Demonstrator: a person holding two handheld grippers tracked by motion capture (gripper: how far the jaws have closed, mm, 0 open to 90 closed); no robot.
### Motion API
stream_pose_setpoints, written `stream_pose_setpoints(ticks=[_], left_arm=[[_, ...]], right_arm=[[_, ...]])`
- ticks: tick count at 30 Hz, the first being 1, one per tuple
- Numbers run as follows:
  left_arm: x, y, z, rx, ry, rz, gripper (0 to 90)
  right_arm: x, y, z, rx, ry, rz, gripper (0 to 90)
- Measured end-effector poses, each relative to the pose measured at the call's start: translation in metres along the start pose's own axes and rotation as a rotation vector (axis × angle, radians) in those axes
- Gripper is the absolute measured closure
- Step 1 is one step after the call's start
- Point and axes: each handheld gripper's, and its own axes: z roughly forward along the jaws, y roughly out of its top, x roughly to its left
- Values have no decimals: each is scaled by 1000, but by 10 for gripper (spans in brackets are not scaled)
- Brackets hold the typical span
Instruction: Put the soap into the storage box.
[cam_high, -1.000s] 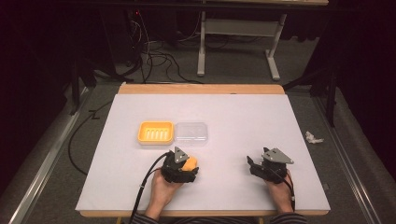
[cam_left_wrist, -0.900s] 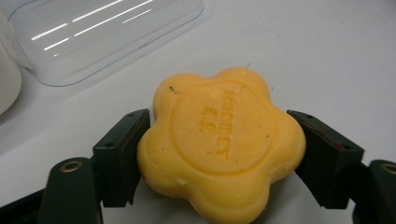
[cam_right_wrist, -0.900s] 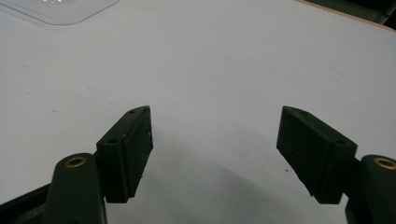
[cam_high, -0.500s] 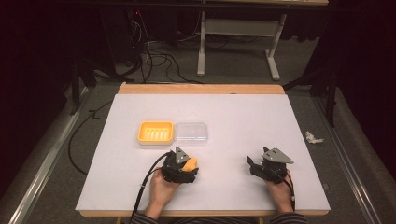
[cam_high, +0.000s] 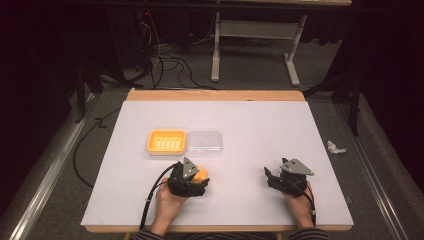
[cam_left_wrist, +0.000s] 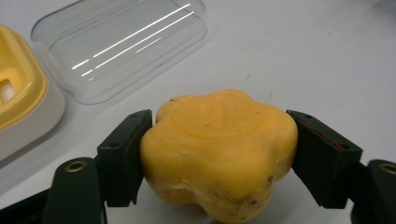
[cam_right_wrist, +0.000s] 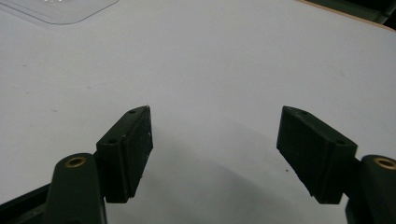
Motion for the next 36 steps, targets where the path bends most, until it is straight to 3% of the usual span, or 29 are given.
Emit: stream_pose_setpoints(ticks=[18, 36], left_arm=[[7, 13, -17, -45, -8, -8, 278], [22, 37, -37, -110, -3, -55, 278]], right_arm=[[0, 0, 0, -2, 1, 3, 273], [0, 0, -1, -2, 2, 1, 272]])
